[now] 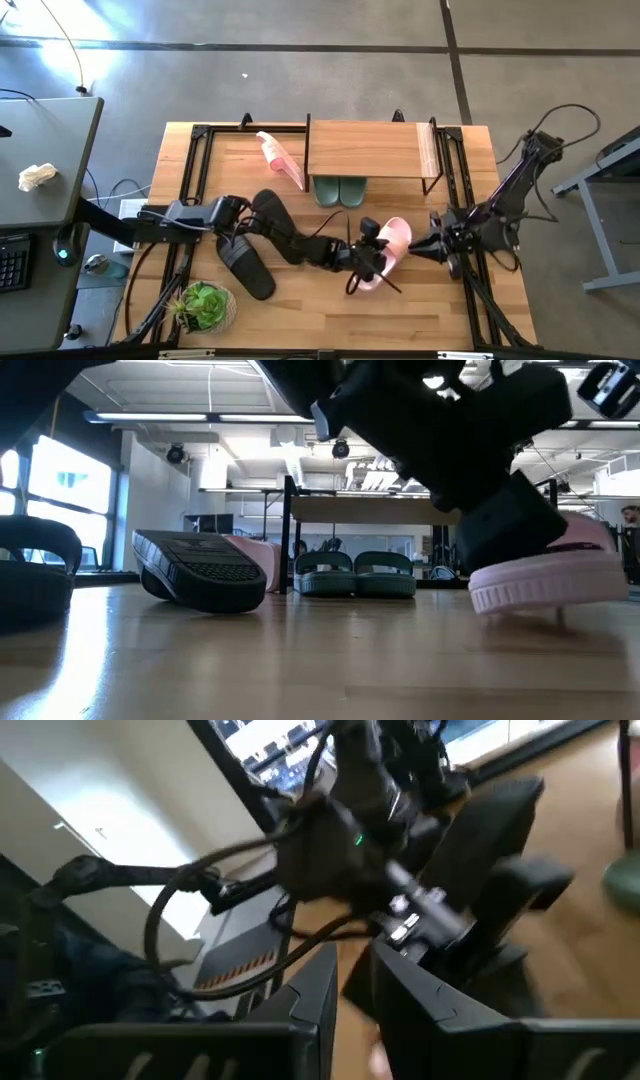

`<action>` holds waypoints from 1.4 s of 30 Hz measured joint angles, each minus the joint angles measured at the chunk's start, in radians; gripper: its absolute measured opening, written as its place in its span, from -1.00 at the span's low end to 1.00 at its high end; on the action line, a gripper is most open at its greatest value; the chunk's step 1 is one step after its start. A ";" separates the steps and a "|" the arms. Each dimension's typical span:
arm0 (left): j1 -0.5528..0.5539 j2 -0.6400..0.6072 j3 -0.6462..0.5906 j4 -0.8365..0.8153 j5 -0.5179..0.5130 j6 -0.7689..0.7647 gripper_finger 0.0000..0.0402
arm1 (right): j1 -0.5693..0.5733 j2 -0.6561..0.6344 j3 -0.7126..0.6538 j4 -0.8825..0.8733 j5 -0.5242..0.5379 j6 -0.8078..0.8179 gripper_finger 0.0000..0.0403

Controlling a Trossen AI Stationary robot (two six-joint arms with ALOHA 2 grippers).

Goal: Pick and place slides into the shelf
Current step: Put the left pink slide under the shelf

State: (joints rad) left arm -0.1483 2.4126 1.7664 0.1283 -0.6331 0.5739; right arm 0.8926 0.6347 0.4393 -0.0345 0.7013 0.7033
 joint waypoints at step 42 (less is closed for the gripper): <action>-0.063 -0.133 0.000 -0.355 0.061 -0.124 0.05 | 0.066 0.215 0.000 -0.034 0.089 0.295 -0.73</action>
State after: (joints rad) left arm -0.2113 2.2793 1.7660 -0.2268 -0.5721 0.4501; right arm 0.9588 0.8492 0.4393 -0.0682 0.7906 0.9988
